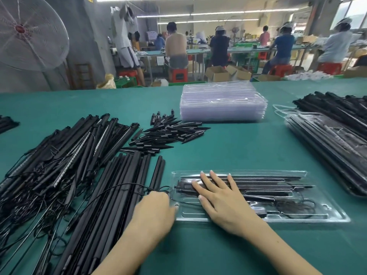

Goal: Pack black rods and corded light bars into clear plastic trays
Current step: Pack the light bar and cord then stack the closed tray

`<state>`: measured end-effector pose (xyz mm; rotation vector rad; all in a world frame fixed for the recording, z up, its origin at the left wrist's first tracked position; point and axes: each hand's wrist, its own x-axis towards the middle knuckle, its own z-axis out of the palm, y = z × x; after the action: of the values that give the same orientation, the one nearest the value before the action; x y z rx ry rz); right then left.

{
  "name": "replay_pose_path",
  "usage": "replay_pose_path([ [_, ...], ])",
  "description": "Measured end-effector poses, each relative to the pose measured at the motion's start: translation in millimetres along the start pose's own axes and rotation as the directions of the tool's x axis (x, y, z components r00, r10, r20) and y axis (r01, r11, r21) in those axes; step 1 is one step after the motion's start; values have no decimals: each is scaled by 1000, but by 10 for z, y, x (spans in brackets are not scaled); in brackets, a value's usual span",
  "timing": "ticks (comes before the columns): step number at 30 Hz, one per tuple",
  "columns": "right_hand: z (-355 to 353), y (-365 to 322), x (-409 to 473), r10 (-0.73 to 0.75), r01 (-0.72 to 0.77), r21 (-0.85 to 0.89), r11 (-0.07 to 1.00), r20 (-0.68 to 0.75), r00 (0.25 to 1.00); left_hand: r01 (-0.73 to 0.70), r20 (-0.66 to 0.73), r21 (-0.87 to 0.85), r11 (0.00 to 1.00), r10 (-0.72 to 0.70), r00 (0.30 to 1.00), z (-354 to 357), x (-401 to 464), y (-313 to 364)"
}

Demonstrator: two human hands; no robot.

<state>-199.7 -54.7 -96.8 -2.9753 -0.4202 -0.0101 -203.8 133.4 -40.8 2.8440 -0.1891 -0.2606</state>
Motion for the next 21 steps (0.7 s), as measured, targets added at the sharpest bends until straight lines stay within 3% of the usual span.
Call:
replay_pose_path([
  [2, -5, 4, -3, 4, -4, 8, 1000, 5, 1000, -42, -241, 244, 969, 102, 965, -122, -29, 116],
  [4, -27, -15, -15, 6, -6, -4, 1000, 7, 1000, -109, -334, 314, 943, 217, 917, -160, 64, 232],
  [5, -38, -28, -18, 5, -5, -12, 1000, 11, 1000, -164, -300, 318, 934, 263, 917, -115, 169, 263],
  [7, -88, -20, 7, -9, 9, 5, 1000, 61, 998, -282, -94, 292, 914, 320, 943, 27, 404, 304],
  [9, -202, 87, 42, -65, 37, 155, 987, 176, 982, -321, 26, 203, 925, 322, 946, 191, 551, 306],
  [11, -358, 295, 52, -66, -23, 442, 897, 186, 980, -324, 18, 154, 933, 325, 946, 378, 656, 249],
  [12, -418, 427, 48, -6, -66, 495, 866, 143, 990, -327, -10, 162, 931, 333, 943, 452, 691, 219],
  [14, -454, 711, 36, 160, -170, 307, 936, 58, 985, -328, -62, 177, 928, 343, 937, 516, 726, 179],
  [16, -381, 905, 9, 266, -271, 52, 961, 88, 960, -329, -79, 182, 927, 347, 935, 545, 731, 166],
  [18, -272, 986, -3, 283, -283, -24, 959, 122, 951, -318, -101, 187, 930, 340, 935, 572, 728, 187],
  [21, -145, 1019, -1, 266, -263, -52, 963, 63, 962, -315, -97, 184, 931, 336, 937, 586, 713, 222],
])
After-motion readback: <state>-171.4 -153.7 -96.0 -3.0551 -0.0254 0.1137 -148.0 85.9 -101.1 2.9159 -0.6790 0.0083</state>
